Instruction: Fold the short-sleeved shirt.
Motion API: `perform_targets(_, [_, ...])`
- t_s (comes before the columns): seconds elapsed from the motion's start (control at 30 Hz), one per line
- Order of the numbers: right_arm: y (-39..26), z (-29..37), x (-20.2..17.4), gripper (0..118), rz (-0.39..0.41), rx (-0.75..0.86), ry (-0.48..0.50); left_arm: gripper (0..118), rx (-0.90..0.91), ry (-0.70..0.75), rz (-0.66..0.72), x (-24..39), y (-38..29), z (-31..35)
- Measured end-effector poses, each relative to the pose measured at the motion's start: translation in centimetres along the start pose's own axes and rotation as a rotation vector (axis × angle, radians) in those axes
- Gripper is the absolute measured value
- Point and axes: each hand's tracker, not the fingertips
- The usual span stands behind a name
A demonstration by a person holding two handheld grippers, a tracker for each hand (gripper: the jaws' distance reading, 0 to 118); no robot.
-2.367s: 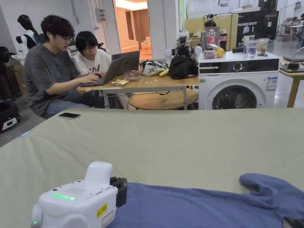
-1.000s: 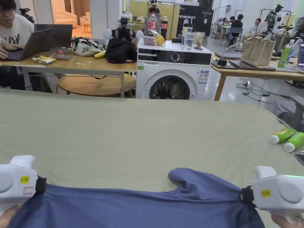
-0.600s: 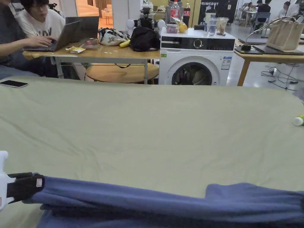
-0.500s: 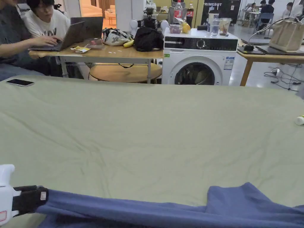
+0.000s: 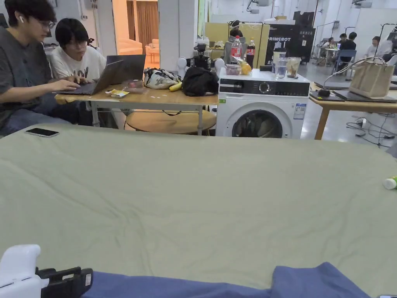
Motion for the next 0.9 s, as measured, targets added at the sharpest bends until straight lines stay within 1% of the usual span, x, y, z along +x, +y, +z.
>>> perform_targets(0.07, [1.9,1.0,-1.8,60,-0.010,0.114,0.035,74,0.130,-0.015,-0.040,2.6,2.2,1.0])
perform_targets(0.13, [3.5,1.3,-4.1,60,-0.006,0.193,0.058,74,0.222,-0.026,-0.083,5.1,3.9,1.3])
perform_targets(0.17, [4.2,1.1,-5.4,60,0.006,0.221,0.069,74,0.249,-0.032,-0.114,6.6,4.7,1.1])
perform_targets(0.2, [4.4,0.4,-5.8,59,0.017,0.244,0.070,74,0.260,-0.027,-0.135,7.8,5.2,0.8])
perform_targets(0.23, [4.7,-0.1,-6.9,54,0.031,0.258,0.074,69,0.255,-0.030,-0.144,8.4,5.6,-0.1])
perform_targets(0.27, [4.9,-0.7,-8.1,40,0.040,0.261,0.076,50,0.258,-0.042,-0.147,9.3,5.9,-0.7])
perform_targets(0.37, [4.9,-2.6,-10.7,19,0.067,0.231,0.097,27,0.235,-0.094,-0.148,11.3,5.9,-2.0])
perform_targets(0.4, [4.7,-3.1,-11.4,2,0.071,0.214,0.099,4,0.215,-0.112,-0.132,11.8,5.7,-2.4])
perform_targets(0.43, [4.3,-3.6,-12.0,0,0.079,0.209,0.108,0,0.199,-0.134,-0.132,12.0,5.4,-2.7])
perform_targets(0.53, [3.5,-4.8,-13.3,0,0.082,0.183,0.114,0,0.180,-0.126,-0.147,12.7,4.3,-3.2])
perform_targets(0.6, [3.3,-5.4,-13.6,0,0.062,0.160,0.142,0,0.174,-0.142,-0.161,12.6,3.8,-3.0])
perform_targets(0.7, [3.1,-6.3,-13.8,0,0.045,0.150,0.116,0,0.156,-0.089,-0.191,12.4,3.7,-2.8])
perform_targets(0.77, [3.0,-6.5,-14.0,0,0.057,0.147,0.096,0,0.150,-0.089,-0.162,11.5,4.1,-2.5])
perform_targets(0.8, [3.0,-6.6,-14.0,0,0.063,0.143,0.093,6,0.148,-0.095,-0.136,10.9,4.2,-2.3])
perform_targets(0.83, [2.8,-6.7,-13.9,0,0.069,0.143,0.092,27,0.146,-0.101,-0.106,10.0,4.4,-2.1])
perform_targets(0.87, [2.7,-6.4,-14.0,0,0.073,0.145,0.092,62,0.142,-0.121,-0.068,8.8,4.5,-1.8])
perform_targets(0.9, [2.6,-6.3,-13.9,0,0.078,0.147,0.100,86,0.125,-0.151,-0.025,7.2,4.7,-1.6])
